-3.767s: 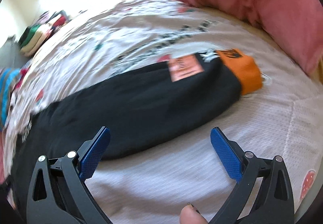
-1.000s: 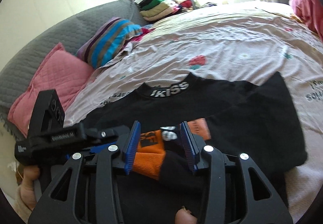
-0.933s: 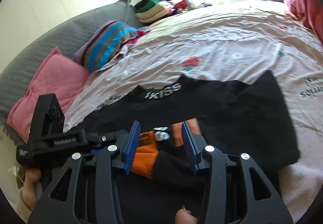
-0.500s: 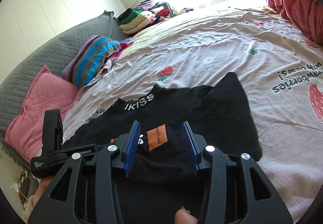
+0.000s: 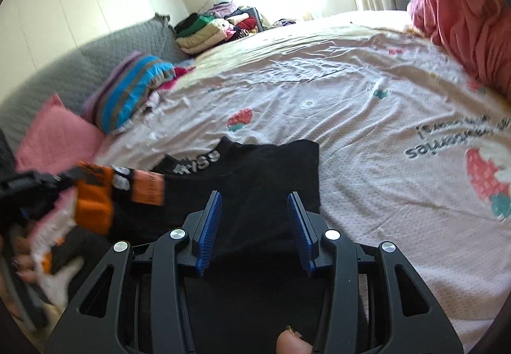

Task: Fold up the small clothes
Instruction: 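Lower the cuff onto the sweatshirt body with the left gripper and open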

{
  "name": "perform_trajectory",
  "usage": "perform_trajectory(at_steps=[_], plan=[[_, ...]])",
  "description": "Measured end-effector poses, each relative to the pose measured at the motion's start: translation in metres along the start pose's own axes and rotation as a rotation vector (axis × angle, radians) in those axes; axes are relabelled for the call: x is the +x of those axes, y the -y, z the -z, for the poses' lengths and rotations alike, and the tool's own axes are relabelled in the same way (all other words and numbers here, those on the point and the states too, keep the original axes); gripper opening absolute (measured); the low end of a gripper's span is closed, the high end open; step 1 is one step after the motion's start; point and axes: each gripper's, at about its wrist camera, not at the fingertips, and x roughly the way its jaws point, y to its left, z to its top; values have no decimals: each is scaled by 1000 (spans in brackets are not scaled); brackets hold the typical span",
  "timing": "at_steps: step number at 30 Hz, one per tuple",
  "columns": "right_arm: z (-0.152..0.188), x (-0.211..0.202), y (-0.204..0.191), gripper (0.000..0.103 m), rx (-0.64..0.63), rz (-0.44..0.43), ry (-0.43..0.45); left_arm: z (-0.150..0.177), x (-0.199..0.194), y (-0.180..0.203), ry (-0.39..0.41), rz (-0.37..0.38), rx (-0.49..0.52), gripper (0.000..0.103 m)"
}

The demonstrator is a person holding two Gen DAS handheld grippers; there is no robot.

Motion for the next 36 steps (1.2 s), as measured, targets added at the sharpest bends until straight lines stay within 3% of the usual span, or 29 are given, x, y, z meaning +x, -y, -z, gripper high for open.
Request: perform_trajectory(at_steps=[3, 17, 22, 27, 31, 33, 36], plan=[[5, 7, -11, 42, -55, 42, -14, 3, -4, -8, 5, -34, -2, 0], [14, 41, -28, 45, -146, 81, -101, 12, 2, -36, 5, -179, -14, 1], [17, 57, -26, 56, -134, 88, -163, 21, 26, -34, -75, -201, 26, 1], [27, 71, -16, 56, -126, 130, -245, 43, 58, -56, -198, -297, 17, 11], [31, 68, -15, 57, -125, 111, -248, 51, 51, -64, -192, -279, 0, 14], [30, 64, -16, 66, -118, 89, -236, 50, 44, -61, -182, -278, 10, 18], [28, 55, -22, 70, -125, 67, -208, 51, 33, -57, -168, -291, 33, 28]])
